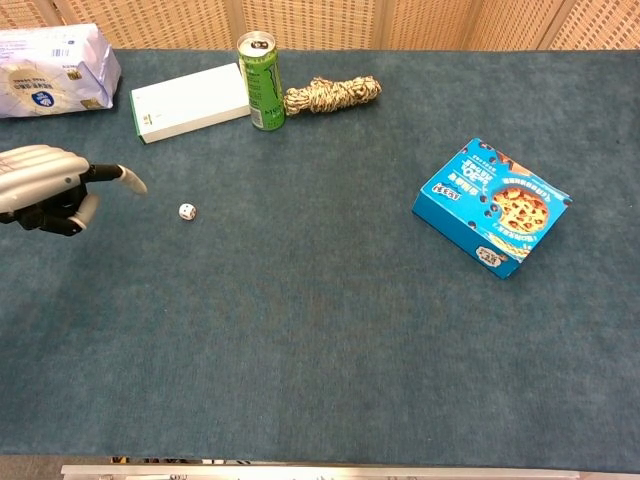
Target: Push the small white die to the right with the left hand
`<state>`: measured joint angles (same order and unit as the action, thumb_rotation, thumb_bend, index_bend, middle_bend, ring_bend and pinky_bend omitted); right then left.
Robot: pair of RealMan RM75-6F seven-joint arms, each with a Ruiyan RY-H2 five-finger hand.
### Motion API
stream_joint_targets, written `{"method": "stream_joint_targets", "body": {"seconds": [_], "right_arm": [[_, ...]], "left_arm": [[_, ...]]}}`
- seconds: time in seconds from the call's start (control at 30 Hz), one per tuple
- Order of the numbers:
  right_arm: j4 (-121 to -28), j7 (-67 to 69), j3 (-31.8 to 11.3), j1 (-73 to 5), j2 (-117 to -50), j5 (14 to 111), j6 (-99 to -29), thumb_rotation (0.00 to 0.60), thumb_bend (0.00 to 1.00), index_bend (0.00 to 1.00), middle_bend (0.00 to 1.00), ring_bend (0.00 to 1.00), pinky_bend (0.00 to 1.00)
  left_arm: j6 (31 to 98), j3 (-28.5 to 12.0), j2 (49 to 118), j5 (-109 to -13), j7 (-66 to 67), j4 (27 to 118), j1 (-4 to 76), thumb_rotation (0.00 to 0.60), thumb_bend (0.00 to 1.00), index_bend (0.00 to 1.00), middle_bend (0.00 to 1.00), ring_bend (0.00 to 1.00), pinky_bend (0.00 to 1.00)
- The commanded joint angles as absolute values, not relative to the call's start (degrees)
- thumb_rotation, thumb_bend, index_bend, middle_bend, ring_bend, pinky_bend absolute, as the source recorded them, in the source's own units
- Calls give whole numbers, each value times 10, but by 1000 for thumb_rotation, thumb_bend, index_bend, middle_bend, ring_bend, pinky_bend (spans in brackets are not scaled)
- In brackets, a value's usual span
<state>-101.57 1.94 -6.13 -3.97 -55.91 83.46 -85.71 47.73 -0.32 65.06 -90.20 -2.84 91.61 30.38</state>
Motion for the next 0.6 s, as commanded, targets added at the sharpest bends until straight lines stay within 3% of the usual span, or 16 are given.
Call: {"method": "stream_joint_targets", "body": {"seconds": [0.03,0.6], "right_arm": [[-1012,21,-61,-40,-561,833,-855,600,353,223,300,163,204],[-1001,28,-59,-37,-563,831,-855,600,353,223,300,163,204]], "left_arm": [[442,-4,669,-871,6,909,327,600,803,218,1000,976,851],[396,-7,721,-774,37,861,355,600,803,218,1000,980,852]]}}
